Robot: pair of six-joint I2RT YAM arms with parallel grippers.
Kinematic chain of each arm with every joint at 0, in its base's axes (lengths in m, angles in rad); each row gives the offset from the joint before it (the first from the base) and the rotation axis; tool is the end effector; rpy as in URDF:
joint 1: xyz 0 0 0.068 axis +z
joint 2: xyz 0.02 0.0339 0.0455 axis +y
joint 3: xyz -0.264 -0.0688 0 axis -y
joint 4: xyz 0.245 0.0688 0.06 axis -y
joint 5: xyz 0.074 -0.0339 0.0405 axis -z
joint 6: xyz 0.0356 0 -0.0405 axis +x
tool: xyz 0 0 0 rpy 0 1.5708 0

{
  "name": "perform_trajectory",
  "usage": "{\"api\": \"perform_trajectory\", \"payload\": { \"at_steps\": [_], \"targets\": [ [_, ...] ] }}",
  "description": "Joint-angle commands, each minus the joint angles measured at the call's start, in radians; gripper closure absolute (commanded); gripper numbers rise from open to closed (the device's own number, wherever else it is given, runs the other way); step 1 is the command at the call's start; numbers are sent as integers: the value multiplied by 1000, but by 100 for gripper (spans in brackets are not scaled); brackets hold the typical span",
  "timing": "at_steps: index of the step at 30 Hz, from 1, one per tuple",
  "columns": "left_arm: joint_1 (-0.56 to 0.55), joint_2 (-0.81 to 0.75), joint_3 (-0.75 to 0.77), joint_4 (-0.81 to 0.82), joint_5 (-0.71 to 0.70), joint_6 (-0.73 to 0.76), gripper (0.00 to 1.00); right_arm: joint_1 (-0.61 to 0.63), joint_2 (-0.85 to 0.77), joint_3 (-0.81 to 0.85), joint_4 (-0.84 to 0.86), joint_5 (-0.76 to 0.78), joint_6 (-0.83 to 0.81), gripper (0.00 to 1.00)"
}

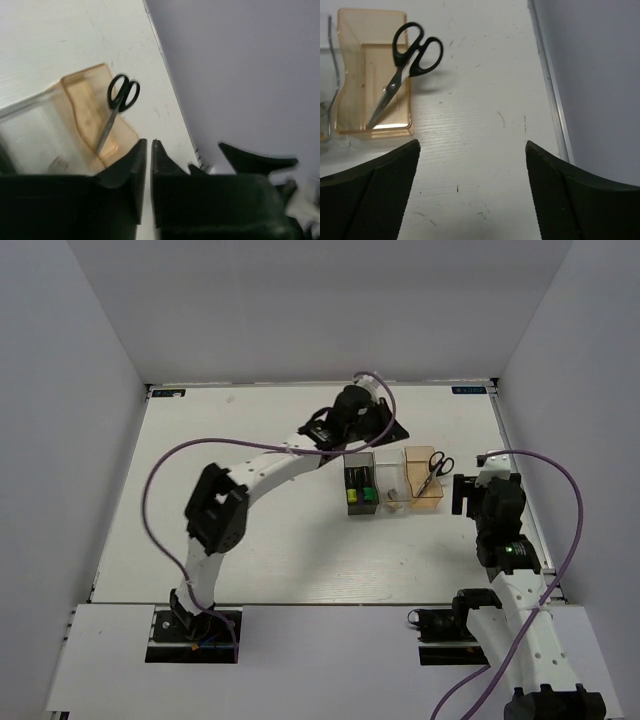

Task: Sort the stationery into containers
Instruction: Reset both arms

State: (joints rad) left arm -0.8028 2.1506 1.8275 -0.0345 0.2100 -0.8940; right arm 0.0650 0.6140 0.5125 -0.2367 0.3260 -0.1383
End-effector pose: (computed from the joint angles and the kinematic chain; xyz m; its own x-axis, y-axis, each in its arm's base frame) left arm 0.3545 -0.3777 0.2754 -0.8065 -0.2625 -0.5298 0.3360 0.5338 -0.7760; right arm 0.1561 -0.0013 0.2647 -0.3610 -0.1544 -0.9197 0.1920 0.9528 -0.2353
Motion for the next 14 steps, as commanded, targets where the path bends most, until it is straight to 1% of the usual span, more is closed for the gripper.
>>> {"api": "perform_trajectory", "payload": {
  "at_steps": [1, 2, 3, 4, 5, 6, 7, 8, 9, 10, 11, 12, 13, 14],
  "targets": [
    [-7, -346, -86, -307, -73, 253, 74, -17, 3, 33, -85, -218, -32, 10],
    [-19, -439, -196, -368, -116, 286, 52, -16, 10, 47, -110, -295, -32, 10],
    [-22, -484, -233, -528, -267, 335, 32, -14, 33, 60, -146, -312, -43, 10],
    [-24, -606, -363, -576, -309, 357, 0, -14, 46, 73, -171, -367, -37, 10],
    [-12, -686, -458, -646, -390, 368, 0, -14, 62, 89, -196, -398, 4, 10],
    [-12, -687, -459, -647, -402, 368, 0, -14, 75, 96, -207, -415, 14, 10],
    [11, -815, -620, -692, -406, 375, 0, -14, 78, 103, -213, -426, 22, 10],
    [20, -863, -678, -691, -406, 388, 0, -14, 79, 103, -213, -439, 38, 10],
    [33, -908, -773, -691, -411, 395, 0, -14, 79, 103, -210, -447, 43, 10],
    [49, -1037, -859, -691, -411, 414, 0, -14, 81, 101, -204, -459, 43, 10],
    [65, -1078, -894, -691, -405, 423, 0, -14, 79, 101, -216, -507, 39, 10],
    [86, -1183, -953, -697, -391, 446, 0, -14, 76, 100, -217, -516, 34, 10],
    [114, -1213, -1002, -699, -383, 451, 0, -14, 78, 103, -220, -531, 32, 10],
    [132, -1241, -1020, -708, -373, 457, 0, -14, 78, 104, -226, -565, 23, 10]
  ]
}}
